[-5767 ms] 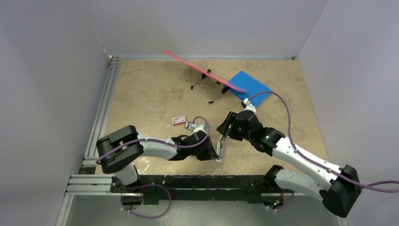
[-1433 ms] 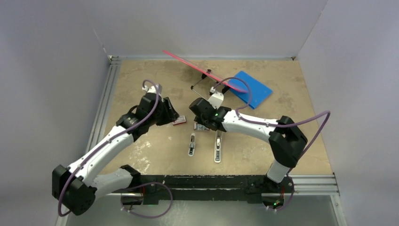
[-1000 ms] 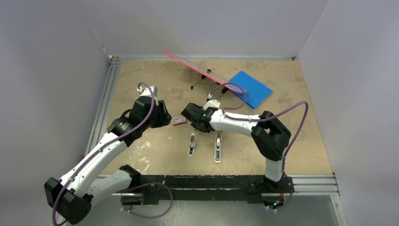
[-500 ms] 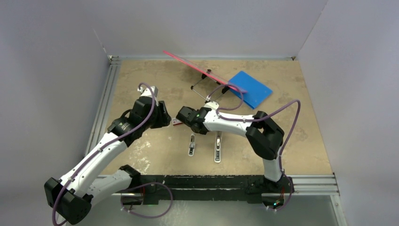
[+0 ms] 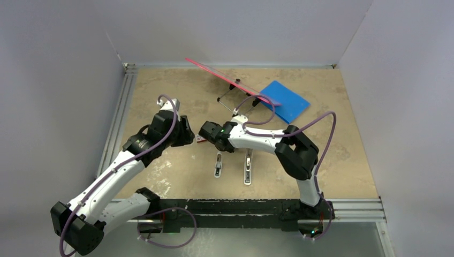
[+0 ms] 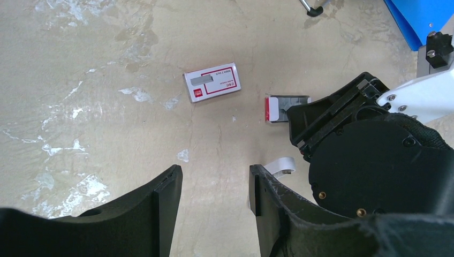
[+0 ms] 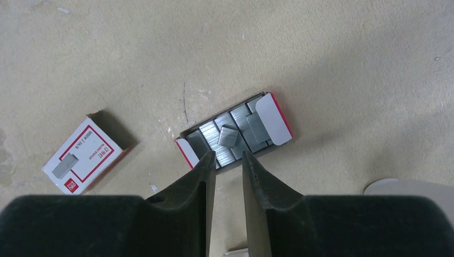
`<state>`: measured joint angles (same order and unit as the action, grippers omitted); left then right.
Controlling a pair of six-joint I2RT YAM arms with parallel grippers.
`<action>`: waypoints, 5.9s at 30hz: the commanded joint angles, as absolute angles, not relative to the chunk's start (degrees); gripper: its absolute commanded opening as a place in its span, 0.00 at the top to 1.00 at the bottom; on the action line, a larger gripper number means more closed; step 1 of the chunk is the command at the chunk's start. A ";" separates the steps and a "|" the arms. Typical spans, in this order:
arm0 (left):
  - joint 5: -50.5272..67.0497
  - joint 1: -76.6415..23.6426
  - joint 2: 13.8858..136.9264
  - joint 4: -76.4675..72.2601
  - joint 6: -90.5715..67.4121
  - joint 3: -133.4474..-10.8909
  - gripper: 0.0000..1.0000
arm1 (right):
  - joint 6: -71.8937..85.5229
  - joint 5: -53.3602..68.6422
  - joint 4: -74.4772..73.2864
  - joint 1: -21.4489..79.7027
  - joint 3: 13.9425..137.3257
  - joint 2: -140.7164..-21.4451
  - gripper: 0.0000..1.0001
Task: Load the staples into the stapler
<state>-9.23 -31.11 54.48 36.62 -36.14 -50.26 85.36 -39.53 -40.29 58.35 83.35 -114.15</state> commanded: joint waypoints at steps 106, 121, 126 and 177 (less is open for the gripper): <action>-9.40 -30.59 55.02 35.73 -35.33 -49.39 0.51 | 80.30 -45.87 -38.43 57.85 85.16 -113.71 0.80; -10.52 -30.64 55.36 36.04 -35.51 -49.39 0.51 | 76.06 -48.06 -41.27 62.93 81.87 -103.26 0.79; -11.26 -30.64 55.45 36.56 -35.80 -49.57 0.51 | 77.47 -50.36 -46.72 65.21 82.20 -100.70 0.78; -5.13 -30.61 56.72 35.22 -40.13 -45.49 0.51 | 74.77 -30.65 -35.79 76.66 61.34 -100.01 0.50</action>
<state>-7.60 -30.87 56.84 37.34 -38.35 -46.85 72.05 -32.77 -31.38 76.60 59.92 -100.73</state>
